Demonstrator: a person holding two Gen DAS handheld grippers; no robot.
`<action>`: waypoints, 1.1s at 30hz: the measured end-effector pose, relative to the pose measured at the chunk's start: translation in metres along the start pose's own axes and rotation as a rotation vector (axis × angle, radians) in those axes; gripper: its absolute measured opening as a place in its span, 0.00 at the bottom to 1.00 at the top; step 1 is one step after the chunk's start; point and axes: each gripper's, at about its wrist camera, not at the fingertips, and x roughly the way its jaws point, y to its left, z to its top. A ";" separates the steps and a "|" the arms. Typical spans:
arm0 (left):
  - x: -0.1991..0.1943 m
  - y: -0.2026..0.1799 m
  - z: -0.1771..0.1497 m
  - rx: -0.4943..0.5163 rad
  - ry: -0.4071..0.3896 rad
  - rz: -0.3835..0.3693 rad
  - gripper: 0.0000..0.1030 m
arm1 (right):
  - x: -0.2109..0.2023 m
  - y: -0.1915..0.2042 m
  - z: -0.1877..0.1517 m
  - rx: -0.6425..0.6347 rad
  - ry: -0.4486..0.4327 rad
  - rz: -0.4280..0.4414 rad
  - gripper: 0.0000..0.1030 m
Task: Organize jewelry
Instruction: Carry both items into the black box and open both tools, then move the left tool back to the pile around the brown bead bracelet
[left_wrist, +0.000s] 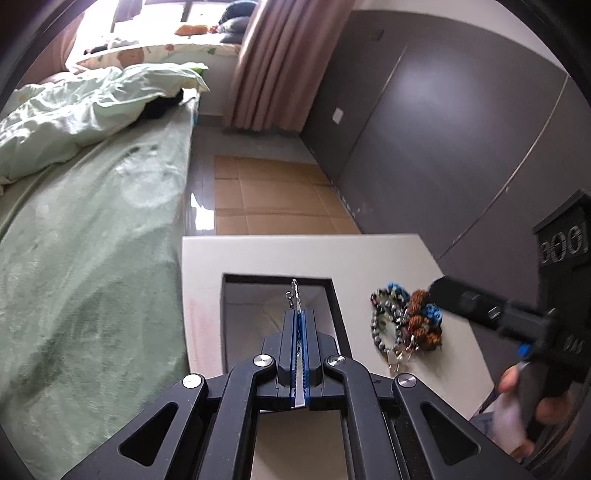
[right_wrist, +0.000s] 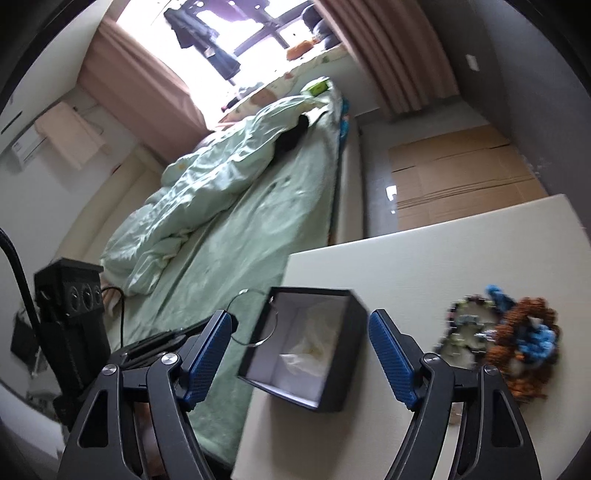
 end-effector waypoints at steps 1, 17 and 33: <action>0.003 -0.001 -0.001 0.002 0.010 0.002 0.01 | -0.006 -0.005 0.000 0.012 -0.006 -0.011 0.75; 0.010 0.001 -0.001 -0.053 0.033 0.027 0.71 | -0.061 -0.038 -0.008 0.036 -0.082 -0.081 0.75; -0.005 -0.041 0.003 0.033 -0.076 -0.037 0.71 | -0.104 -0.085 -0.018 0.081 -0.117 -0.200 0.75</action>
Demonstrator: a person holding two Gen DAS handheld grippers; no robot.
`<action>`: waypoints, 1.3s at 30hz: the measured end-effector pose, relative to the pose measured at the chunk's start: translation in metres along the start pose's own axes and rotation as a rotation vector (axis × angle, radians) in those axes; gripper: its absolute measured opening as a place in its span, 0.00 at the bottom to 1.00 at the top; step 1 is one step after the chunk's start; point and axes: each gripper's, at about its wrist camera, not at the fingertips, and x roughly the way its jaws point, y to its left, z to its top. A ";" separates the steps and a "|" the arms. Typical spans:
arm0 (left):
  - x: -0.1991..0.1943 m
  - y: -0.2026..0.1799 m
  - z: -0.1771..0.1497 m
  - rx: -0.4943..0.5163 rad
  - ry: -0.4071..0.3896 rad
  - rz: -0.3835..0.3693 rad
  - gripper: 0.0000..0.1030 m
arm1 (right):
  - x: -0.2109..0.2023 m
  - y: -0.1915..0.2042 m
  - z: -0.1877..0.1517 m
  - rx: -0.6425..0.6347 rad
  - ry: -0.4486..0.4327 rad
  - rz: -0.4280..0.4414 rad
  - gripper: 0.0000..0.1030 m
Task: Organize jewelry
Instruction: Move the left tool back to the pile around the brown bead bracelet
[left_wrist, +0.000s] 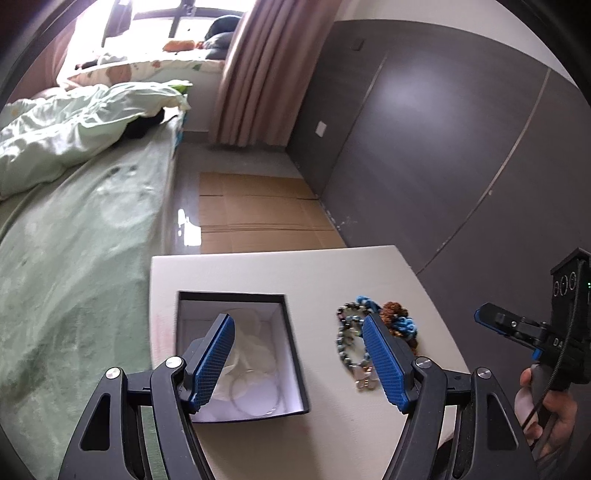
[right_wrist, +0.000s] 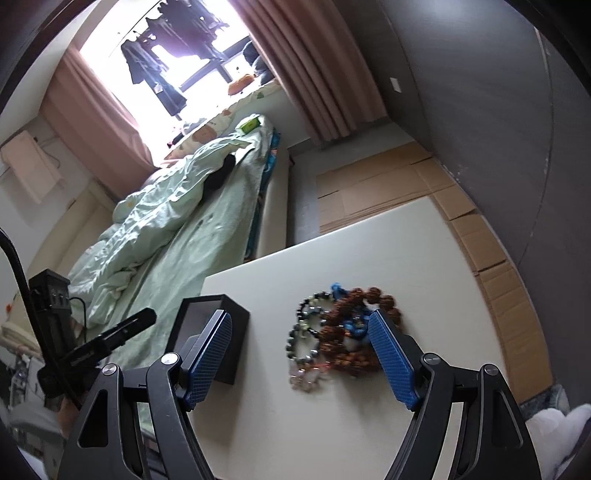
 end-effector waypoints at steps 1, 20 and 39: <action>0.002 -0.004 0.000 0.009 0.003 -0.006 0.71 | -0.002 -0.004 -0.001 0.009 -0.001 -0.006 0.75; 0.053 -0.073 -0.015 0.127 0.097 -0.094 0.71 | -0.024 -0.064 -0.020 0.125 -0.005 -0.082 0.75; 0.127 -0.085 -0.020 0.069 0.232 -0.142 0.44 | -0.008 -0.090 -0.025 0.208 0.046 -0.114 0.75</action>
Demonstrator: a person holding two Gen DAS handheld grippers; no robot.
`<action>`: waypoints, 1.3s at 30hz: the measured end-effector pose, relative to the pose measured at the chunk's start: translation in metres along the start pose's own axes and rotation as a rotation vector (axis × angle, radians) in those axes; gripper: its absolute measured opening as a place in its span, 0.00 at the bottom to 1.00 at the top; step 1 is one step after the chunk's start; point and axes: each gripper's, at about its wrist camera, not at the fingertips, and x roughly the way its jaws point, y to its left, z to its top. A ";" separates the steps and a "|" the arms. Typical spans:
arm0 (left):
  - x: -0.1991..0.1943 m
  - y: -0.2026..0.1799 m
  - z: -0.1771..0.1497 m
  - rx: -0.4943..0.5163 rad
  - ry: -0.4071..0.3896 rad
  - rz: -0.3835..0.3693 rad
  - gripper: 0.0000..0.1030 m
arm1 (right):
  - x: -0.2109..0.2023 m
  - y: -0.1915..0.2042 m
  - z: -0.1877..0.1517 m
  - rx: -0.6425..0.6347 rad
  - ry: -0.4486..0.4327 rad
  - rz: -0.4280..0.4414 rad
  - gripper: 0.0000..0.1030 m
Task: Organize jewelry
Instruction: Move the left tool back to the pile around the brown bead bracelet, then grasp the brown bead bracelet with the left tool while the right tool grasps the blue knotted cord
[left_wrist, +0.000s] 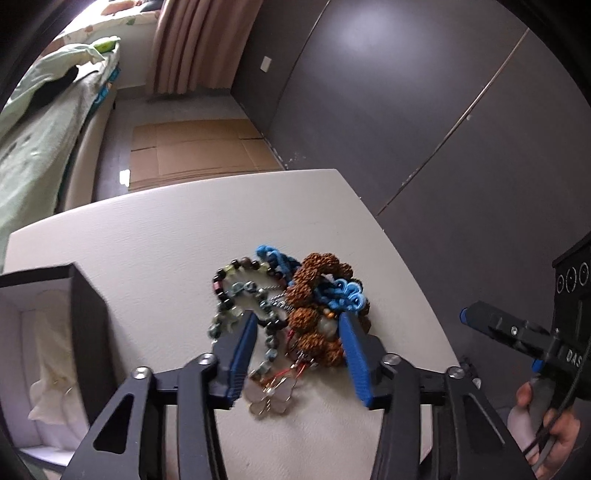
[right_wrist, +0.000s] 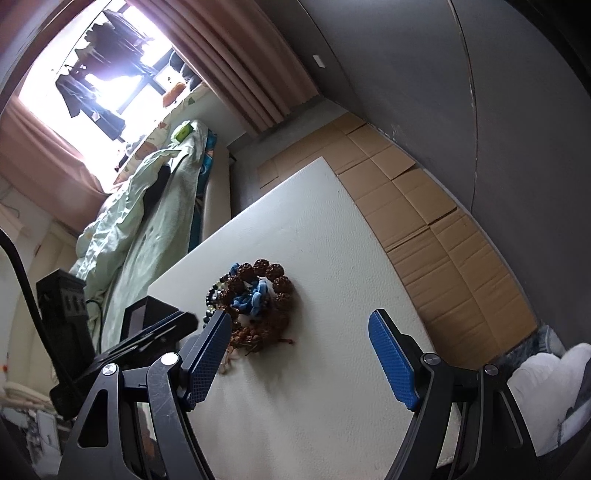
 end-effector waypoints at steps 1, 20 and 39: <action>0.003 -0.001 0.001 -0.001 0.002 -0.004 0.43 | 0.000 0.000 0.000 0.002 0.000 -0.001 0.75; 0.030 -0.017 -0.007 0.075 0.043 0.104 0.20 | 0.012 0.008 -0.002 0.012 0.030 0.007 0.75; -0.031 -0.036 0.003 0.102 -0.089 0.023 0.19 | 0.018 0.009 -0.005 0.014 0.043 0.006 0.75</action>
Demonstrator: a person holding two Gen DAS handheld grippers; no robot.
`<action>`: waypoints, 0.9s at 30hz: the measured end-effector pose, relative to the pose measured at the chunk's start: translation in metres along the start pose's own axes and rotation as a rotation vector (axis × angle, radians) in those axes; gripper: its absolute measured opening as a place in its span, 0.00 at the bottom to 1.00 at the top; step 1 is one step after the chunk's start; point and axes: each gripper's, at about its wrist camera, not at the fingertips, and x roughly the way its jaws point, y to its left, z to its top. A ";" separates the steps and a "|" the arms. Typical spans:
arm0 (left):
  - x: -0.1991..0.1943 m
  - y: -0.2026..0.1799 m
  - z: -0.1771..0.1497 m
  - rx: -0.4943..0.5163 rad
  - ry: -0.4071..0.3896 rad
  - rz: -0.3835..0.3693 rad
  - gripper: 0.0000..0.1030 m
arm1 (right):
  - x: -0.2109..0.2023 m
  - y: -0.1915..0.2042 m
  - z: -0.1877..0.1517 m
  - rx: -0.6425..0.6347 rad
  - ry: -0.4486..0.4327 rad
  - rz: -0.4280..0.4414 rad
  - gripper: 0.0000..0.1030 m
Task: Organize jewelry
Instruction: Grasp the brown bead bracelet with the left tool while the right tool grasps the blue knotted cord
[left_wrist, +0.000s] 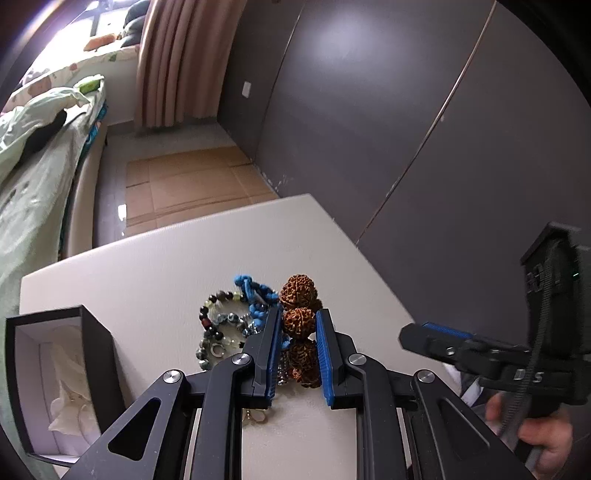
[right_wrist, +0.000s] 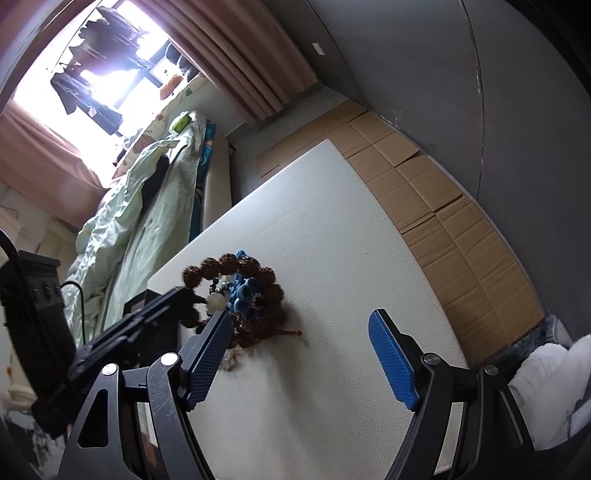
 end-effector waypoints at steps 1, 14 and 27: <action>-0.002 0.001 0.002 -0.004 -0.008 -0.003 0.19 | 0.000 0.000 0.000 0.001 0.001 0.001 0.75; -0.039 0.030 0.012 -0.070 -0.097 -0.030 0.19 | 0.022 0.019 0.008 -0.026 0.025 0.048 0.75; -0.056 0.056 0.009 -0.114 -0.123 -0.021 0.19 | 0.072 0.041 0.014 -0.043 0.113 0.044 0.70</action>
